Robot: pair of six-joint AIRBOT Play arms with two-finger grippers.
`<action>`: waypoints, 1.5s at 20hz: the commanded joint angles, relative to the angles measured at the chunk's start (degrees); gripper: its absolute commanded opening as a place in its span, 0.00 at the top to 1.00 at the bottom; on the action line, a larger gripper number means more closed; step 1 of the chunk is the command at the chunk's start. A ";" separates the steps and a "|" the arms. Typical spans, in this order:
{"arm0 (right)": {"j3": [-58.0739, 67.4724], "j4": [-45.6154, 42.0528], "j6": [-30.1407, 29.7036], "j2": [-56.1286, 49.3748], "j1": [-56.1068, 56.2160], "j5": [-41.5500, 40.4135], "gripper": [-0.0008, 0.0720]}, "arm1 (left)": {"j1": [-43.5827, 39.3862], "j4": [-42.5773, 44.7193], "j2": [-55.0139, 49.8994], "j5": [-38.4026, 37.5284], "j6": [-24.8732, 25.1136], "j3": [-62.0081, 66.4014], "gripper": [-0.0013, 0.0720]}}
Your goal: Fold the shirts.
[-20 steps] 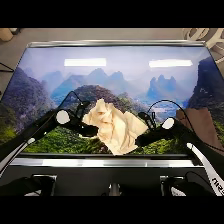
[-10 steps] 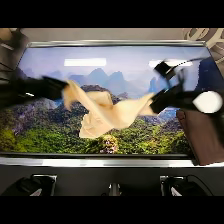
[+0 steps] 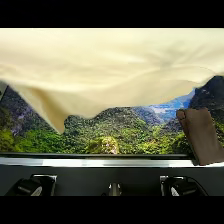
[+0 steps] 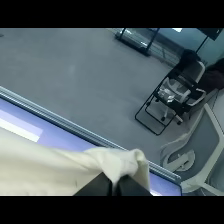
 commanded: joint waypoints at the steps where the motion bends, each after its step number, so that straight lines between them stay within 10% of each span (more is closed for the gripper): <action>1: 1.11 -1.68 1.62 1.51 0.02 4.66 0.96 | 0.48 1.27 0.72 3.32 -0.83 0.83 0.95; 10: 0.98 -2.23 2.45 -15.10 0.02 21.07 0.96 | 0.52 3.04 -17.88 25.70 3.26 0.59 0.95; 14: 0.98 -0.90 5.31 -29.77 0.02 15.50 0.96 | 0.81 3.04 -35.63 32.20 3.26 1.07 0.95; 21: 0.98 2.40 9.92 -52.37 0.02 11.41 0.96 | -1.49 -10.56 -59.54 -6.80 3.06 1.97 0.94; 22: 0.98 3.85 9.46 -54.71 0.02 13.25 0.96 | -2.16 -11.13 -61.90 -12.33 3.06 1.97 0.84; 24: 0.98 4.79 7.48 -57.70 0.02 16.52 0.96 | -2.47 -11.82 -65.29 -22.75 3.15 1.97 0.01; 30: 0.96 2.69 -1.27 -57.59 0.02 23.23 0.96 | -0.57 -13.68 -58.45 -36.63 12.81 -9.62 0.00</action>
